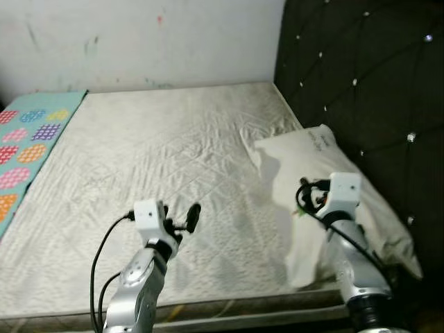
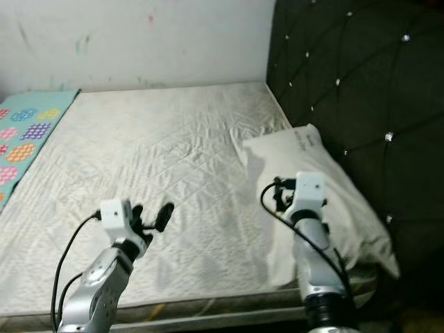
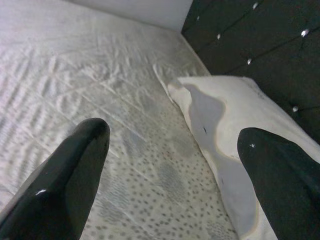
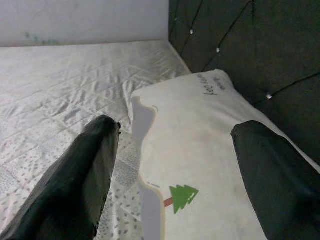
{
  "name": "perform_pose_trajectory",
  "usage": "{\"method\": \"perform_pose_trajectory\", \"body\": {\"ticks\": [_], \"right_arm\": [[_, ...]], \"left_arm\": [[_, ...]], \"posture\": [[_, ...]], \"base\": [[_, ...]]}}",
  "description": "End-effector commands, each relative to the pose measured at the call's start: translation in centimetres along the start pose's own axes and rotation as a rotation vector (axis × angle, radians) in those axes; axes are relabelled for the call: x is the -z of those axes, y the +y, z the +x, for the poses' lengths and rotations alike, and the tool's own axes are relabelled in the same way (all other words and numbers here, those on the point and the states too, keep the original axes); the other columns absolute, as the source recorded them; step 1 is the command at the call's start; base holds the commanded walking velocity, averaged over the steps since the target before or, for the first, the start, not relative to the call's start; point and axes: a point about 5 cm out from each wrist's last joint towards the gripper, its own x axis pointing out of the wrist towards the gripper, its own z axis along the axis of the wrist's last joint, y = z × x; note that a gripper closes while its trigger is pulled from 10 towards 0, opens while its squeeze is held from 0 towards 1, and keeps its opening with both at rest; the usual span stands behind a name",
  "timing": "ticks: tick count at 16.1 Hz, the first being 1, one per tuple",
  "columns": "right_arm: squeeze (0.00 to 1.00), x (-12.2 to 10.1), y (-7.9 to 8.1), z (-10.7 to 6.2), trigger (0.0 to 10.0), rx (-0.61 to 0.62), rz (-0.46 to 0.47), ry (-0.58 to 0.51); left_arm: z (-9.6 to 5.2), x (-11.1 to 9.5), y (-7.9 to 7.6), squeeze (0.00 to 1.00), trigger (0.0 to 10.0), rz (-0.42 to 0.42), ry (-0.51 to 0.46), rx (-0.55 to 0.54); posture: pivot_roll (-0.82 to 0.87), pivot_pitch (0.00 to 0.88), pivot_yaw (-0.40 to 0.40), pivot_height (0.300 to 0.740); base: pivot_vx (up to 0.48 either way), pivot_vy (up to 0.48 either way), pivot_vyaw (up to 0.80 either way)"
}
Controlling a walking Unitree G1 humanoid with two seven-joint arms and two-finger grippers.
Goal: Clean up the room
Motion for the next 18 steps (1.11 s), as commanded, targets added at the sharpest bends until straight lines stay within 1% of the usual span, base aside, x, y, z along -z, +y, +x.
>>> {"method": "perform_pose_trajectory", "body": {"ticks": [1,10,18], "right_arm": [[0.0,-0.46,1.37,0.21,10.0,-0.043,0.011,-0.014],[0.0,-0.15,1.6,0.07,10.0,-0.061,0.02,-0.009],[0.0,0.0,1.87,0.01,10.0,-0.083,0.001,0.0]], "left_arm": [[-0.13,-0.03,0.44,0.0,10.0,-0.008,0.0,-0.025],[-0.17,-0.01,0.57,0.0,10.0,-0.005,0.008,-0.031],[-0.05,0.0,0.56,0.0,10.0,-0.005,0.011,-0.037]], "posture": [[-0.08,0.0,0.04,0.74],[-0.08,0.0,0.043,0.74],[-0.09,0.0,0.04,0.74]], "base": [[0.0,0.48,0.0],[0.0,0.48,0.0],[0.0,0.48,0.0]]}}
